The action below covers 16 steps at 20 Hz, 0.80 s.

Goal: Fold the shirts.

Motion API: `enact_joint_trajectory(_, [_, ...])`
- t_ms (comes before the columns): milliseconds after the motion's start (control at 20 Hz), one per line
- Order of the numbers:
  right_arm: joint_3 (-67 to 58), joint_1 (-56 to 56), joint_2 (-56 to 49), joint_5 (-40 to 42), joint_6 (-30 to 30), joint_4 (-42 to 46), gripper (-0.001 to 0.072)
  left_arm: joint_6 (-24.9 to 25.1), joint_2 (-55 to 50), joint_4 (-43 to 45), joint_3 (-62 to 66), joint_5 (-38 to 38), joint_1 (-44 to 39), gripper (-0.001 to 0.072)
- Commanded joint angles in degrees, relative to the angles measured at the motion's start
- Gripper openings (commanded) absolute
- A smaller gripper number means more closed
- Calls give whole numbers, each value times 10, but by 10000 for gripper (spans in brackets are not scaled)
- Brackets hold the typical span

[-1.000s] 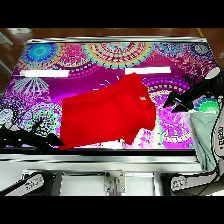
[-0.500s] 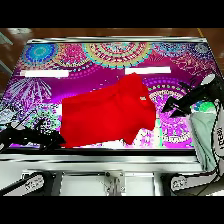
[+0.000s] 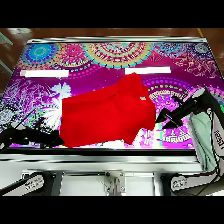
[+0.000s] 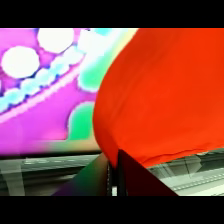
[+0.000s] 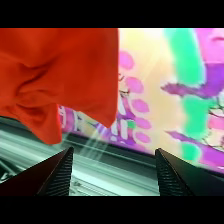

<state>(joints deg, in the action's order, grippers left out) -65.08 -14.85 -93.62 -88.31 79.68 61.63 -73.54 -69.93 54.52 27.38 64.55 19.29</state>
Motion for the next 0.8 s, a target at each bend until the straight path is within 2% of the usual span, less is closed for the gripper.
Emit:
enact_joint_trajectory(0, [49,9,0,56,-5,-32,624,7,1,-10,1,19,0,37])
enact_joint_trajectory(250, [73,64,0,173,20,-36,621,9,3,-11,1,21,0,37])
enact_joint_trajectory(300, [73,74,0,185,21,-44,572,9,5,-11,1,21,0,37])
enact_joint_trajectory(400, [73,84,0,195,23,-62,131,9,9,-11,2,21,0,37])
enact_joint_trajectory(450, [73,86,1,194,23,-75,63,9,10,-10,5,22,0,37])
enact_joint_trajectory(600, [63,85,38,167,-28,-120,62,9,41,-5,54,31,0,36])
enact_joint_trajectory(750, [3,85,131,152,-68,-139,62,-7,126,-4,193,45,0,36])
